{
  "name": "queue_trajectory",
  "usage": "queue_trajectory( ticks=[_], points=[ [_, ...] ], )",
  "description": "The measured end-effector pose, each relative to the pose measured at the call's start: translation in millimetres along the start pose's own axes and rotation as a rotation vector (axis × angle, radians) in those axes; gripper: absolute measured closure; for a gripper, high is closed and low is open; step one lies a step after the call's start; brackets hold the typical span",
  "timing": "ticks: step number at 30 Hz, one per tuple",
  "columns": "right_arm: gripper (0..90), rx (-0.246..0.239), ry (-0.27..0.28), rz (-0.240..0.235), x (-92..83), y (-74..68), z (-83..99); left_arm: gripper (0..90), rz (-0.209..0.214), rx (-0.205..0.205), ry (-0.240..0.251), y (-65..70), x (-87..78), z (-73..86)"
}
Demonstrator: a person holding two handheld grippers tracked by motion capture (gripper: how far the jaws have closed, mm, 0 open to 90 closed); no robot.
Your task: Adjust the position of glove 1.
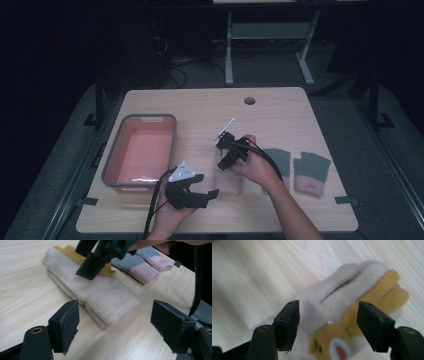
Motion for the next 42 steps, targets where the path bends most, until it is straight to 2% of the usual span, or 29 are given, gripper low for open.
queue_trajectory(
  ticks=[1,4,6,12,16,19,21,34,39,42],
  points=[
    [34.2,0.010,0.006,-0.004,-2.0,0.6,0.6,23.0,-0.004,0.006,-0.007,-1.5,0.8,-0.8],
    [33.5,0.041,0.032,-0.013,-8.1,2.8,2.5,23.9,-0.008,-0.023,-0.015,-2.0,4.9,-2.5],
    [33.5,0.061,0.049,-0.022,-12.4,4.2,3.4,23.9,-0.009,-0.018,-0.022,-3.7,7.4,-3.4],
    [33.1,0.123,0.093,-0.049,-25.2,7.8,9.8,26.1,-0.010,-0.059,-0.041,-7.8,15.2,-4.8],
    [33.3,0.172,0.126,-0.059,-32.3,10.5,15.2,30.2,-0.004,-0.114,-0.051,-9.7,19.6,-5.1],
    [33.8,0.199,0.133,-0.065,-36.4,11.0,22.1,33.0,-0.002,-0.126,-0.066,-12.7,22.5,-4.1],
    [34.3,0.218,0.141,-0.072,-37.9,10.5,26.2,33.0,-0.007,-0.154,-0.069,-14.4,24.7,-3.5],
    [39.6,0.346,0.186,-0.139,-33.6,1.4,50.7,46.5,0.012,-0.287,-0.131,-24.2,34.7,3.2],
    [41.5,0.401,0.200,-0.173,-28.2,0.7,58.9,47.5,0.009,-0.316,-0.149,-28.0,37.3,5.9],
    [42.6,0.433,0.193,-0.187,-24.4,-0.5,64.0,47.5,0.016,-0.347,-0.159,-30.3,41.3,7.6]
  ],
)
Point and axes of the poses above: each handheld gripper's, and its own axes: x roughly forward along the jaws, z roughly out of its underside, y roughly to its right, the point moved 10 cm from there along x, roughly forward along the jaws, and after that the axes turned 7 degrees about y, right-handed, at the moved point
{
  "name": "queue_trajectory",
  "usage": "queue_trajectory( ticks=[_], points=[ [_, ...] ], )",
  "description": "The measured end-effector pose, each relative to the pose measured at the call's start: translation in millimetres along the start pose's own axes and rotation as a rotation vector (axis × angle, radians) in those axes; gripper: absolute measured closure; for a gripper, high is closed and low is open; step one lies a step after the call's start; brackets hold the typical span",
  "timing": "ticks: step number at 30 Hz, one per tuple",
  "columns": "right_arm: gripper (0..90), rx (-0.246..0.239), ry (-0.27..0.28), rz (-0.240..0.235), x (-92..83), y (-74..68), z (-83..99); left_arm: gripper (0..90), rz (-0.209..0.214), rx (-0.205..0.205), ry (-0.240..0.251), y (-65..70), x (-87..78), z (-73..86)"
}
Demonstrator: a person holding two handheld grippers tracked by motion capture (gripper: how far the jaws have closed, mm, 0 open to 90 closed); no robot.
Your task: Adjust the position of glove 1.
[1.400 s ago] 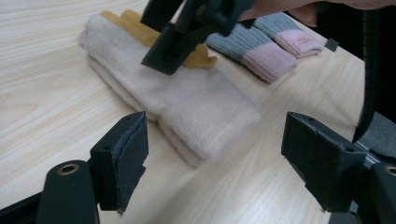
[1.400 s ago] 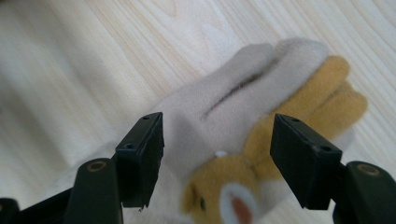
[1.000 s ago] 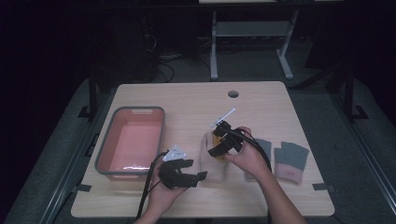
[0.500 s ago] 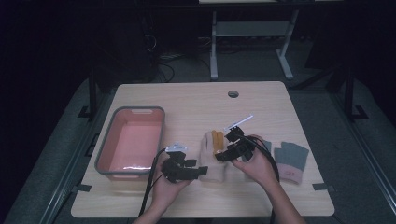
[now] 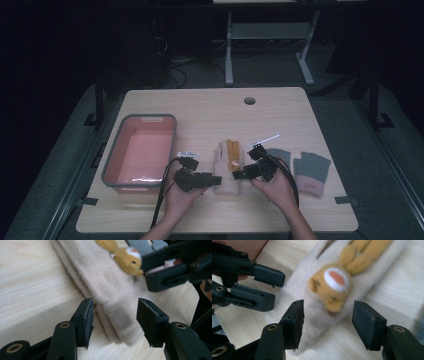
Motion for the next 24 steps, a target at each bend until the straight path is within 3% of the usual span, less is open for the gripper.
queue_trajectory(
  ticks=[3,11,17,24],
  points=[
    [44.3,0.048,0.009,-0.019,3.1,2.0,5.4,49.8,0.005,-0.031,-0.008,0.9,4.3,0.7],
    [47.9,0.142,0.025,-0.059,11.8,4.4,12.1,58.5,0.000,-0.037,-0.053,-1.2,9.9,4.1],
    [48.5,0.193,0.036,-0.067,15.7,6.4,13.9,59.5,-0.008,-0.043,-0.069,-1.6,12.9,4.9],
    [47.8,0.212,0.054,-0.081,18.9,5.0,14.9,60.6,-0.006,-0.051,-0.086,-3.3,14.3,6.7]
  ],
)
Point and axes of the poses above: each handheld gripper's, and its own axes: x roughly forward along the jaws, z roughly out of its underside, y roughly to its right, the point moved 10 cm from there along x, roughly forward along the jaws, and after that the axes turned 7 degrees about y, right-handed, at the moved point
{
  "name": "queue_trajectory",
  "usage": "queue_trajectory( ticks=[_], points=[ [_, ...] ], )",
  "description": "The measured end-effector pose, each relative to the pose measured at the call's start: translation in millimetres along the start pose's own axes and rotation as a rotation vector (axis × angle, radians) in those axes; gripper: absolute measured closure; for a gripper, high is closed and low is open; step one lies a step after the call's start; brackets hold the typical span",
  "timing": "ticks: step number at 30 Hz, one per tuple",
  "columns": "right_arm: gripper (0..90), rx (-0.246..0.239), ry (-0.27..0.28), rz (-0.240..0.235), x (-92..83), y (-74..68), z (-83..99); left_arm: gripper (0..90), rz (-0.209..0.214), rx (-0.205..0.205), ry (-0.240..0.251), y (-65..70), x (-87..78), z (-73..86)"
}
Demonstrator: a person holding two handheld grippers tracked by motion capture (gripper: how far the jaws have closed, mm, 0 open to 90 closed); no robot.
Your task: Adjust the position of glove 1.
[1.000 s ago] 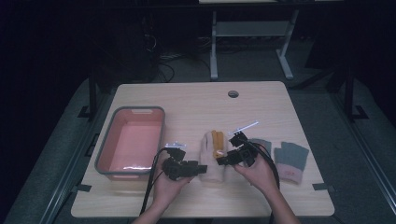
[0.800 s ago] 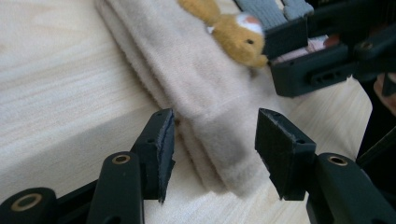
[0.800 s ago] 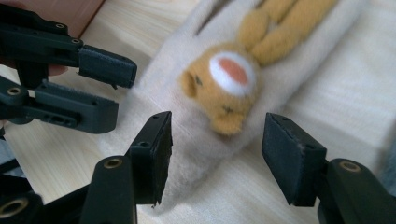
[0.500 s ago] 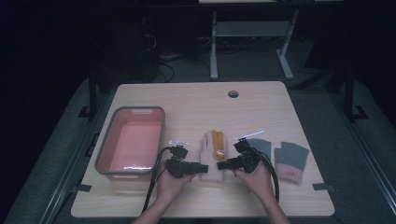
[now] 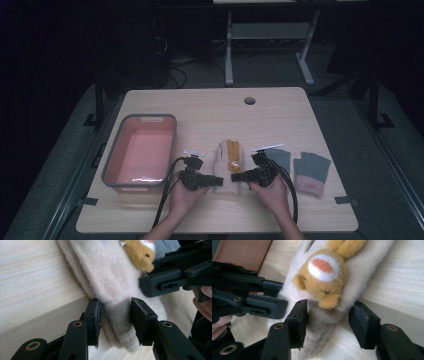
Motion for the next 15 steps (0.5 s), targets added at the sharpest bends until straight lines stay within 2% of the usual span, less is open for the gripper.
queue_trajectory(
  ticks=[4,7,9,15],
  points=[
    [46.2,0.005,-0.002,-0.013,1.5,-3.3,0.4,62.6,0.002,-0.003,-0.005,-0.6,0.5,0.2],
    [53.4,0.011,-0.003,-0.020,4.4,-4.9,0.8,64.0,0.002,-0.010,-0.007,-0.8,0.9,0.3],
    [58.1,0.031,0.001,-0.019,6.0,-5.2,1.0,65.1,0.006,-0.013,-0.010,-1.1,1.3,0.2],
    [66.7,0.068,0.009,-0.039,8.6,-5.2,1.8,67.8,0.016,-0.027,-0.015,-1.6,2.4,-0.6]
  ],
)
Point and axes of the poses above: each handheld gripper's, and its own axes: x roughly forward along the jaws, z roughly out of its underside, y roughly to its right, the point moved 10 cm from there along x, roughly forward along the jaws, and after that the axes turned 7 degrees about y, right-handed, at the moved point
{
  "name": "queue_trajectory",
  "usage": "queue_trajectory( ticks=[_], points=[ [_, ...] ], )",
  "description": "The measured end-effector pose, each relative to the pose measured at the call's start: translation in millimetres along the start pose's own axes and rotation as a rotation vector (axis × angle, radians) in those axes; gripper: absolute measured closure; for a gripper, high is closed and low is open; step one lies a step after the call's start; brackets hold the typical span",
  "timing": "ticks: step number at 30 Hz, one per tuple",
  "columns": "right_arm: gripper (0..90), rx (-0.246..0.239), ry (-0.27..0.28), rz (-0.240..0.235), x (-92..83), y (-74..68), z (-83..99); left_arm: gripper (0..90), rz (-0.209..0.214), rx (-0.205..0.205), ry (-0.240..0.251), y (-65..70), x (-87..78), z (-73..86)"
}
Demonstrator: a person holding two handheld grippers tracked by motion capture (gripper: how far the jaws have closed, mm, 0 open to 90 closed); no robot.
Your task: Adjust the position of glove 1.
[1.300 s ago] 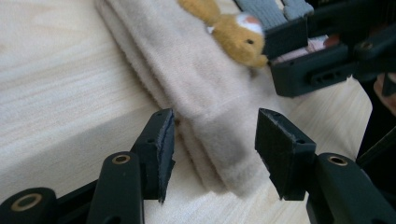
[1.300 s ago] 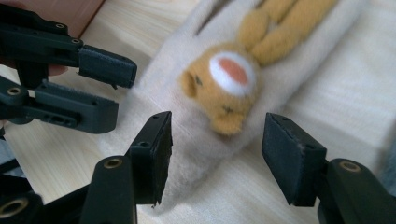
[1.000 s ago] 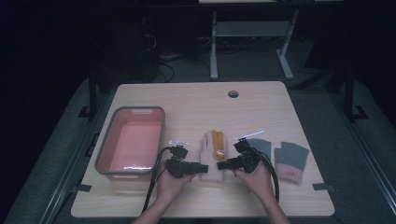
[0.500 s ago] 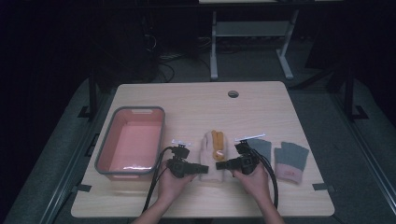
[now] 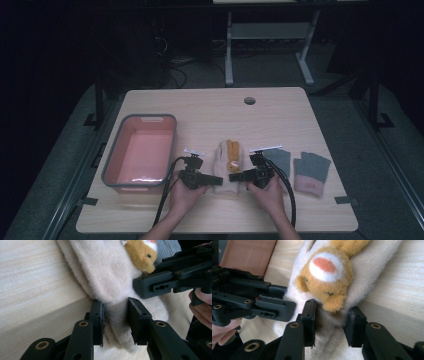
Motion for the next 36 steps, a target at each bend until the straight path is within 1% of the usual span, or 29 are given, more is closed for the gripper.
queue_trajectory(
  ticks=[3,4,7,9,13,22,25,29,36],
  points=[
    [69.0,0.007,0.005,-0.006,0.5,0.0,-0.2,68.0,0.005,-0.009,0.005,0.1,1.0,-0.7],
    [69.6,0.018,0.003,-0.007,0.1,-0.6,-0.1,67.9,0.008,-0.013,0.005,-0.1,1.1,-0.8],
    [71.4,0.020,0.005,-0.015,0.2,-0.5,-1.2,68.1,0.020,-0.034,0.010,-0.2,1.4,-1.5],
    [72.9,0.027,0.009,-0.023,0.4,-0.6,-2.2,69.6,0.023,-0.028,0.015,0.4,1.4,-1.9],
    [75.3,0.043,0.004,-0.033,-1.3,-1.3,-2.5,71.3,0.028,-0.032,0.018,1.3,1.1,-2.5],
    [78.0,0.050,0.012,-0.048,-3.1,-2.6,-3.9,73.1,0.036,-0.025,0.028,2.1,-0.3,-3.7],
    [78.5,0.048,0.017,-0.052,-4.0,-3.2,-4.4,73.3,0.039,-0.032,0.033,2.8,-0.8,-4.3],
    [79.0,0.055,0.020,-0.066,-5.3,-4.6,-4.6,73.5,0.041,-0.025,0.034,2.9,-2.4,-4.7],
    [79.5,0.063,0.029,-0.086,-8.2,-7.6,-6.1,73.8,0.054,-0.027,0.045,4.6,-5.8,-6.5]
  ],
)
Point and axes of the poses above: each handheld gripper's, and its own axes: x roughly forward along the jaws, z roughly out of its underside, y roughly to its right, the point moved 10 cm from there along x, roughly forward along the jaws, and after that the axes turned 7 degrees about y, right-handed, at the moved point
